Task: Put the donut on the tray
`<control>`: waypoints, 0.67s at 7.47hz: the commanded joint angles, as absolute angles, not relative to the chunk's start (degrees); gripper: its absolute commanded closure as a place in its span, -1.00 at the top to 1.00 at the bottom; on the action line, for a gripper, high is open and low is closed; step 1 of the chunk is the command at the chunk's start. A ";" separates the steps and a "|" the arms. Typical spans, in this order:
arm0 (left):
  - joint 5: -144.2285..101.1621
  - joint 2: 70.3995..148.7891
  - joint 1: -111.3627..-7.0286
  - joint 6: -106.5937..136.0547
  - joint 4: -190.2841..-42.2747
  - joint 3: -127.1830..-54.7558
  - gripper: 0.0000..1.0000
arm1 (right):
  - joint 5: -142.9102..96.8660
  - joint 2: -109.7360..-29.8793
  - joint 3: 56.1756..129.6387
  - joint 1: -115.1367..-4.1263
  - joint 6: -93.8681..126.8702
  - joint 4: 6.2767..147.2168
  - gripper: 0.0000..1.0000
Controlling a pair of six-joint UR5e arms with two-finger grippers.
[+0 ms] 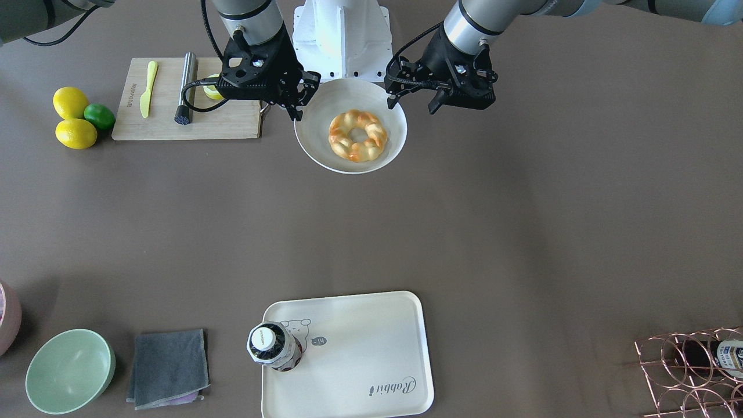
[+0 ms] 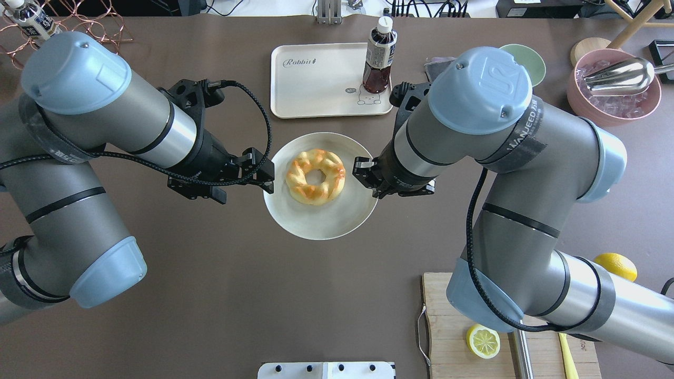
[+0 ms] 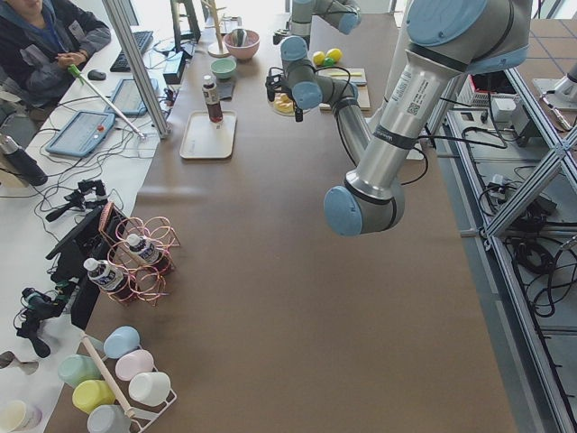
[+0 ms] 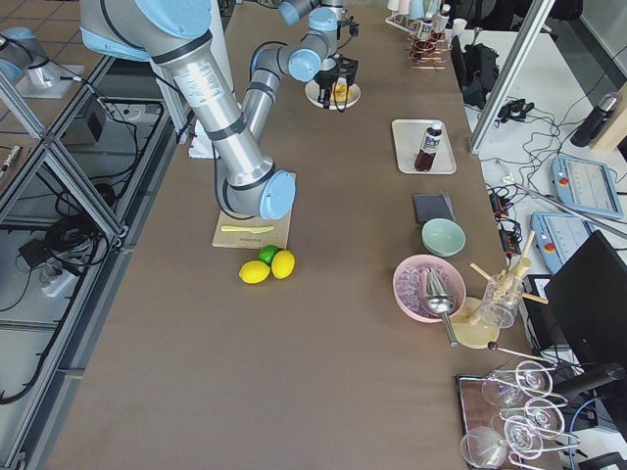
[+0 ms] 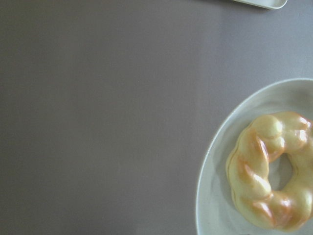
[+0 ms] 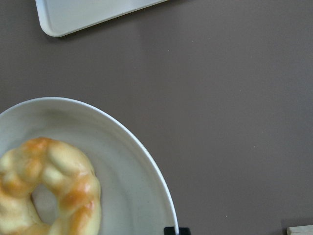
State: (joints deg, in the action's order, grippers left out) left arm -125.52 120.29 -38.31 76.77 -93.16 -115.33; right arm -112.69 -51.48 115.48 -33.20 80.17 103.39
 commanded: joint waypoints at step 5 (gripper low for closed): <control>-125.60 120.32 -38.23 77.70 -93.16 -115.58 -0.06 | -113.47 -52.64 117.51 -33.22 79.98 101.00 -1.00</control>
State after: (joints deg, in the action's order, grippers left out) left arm -125.58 120.32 -38.23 77.68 -93.17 -115.48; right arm -113.20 -52.03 117.29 -33.27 79.78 102.67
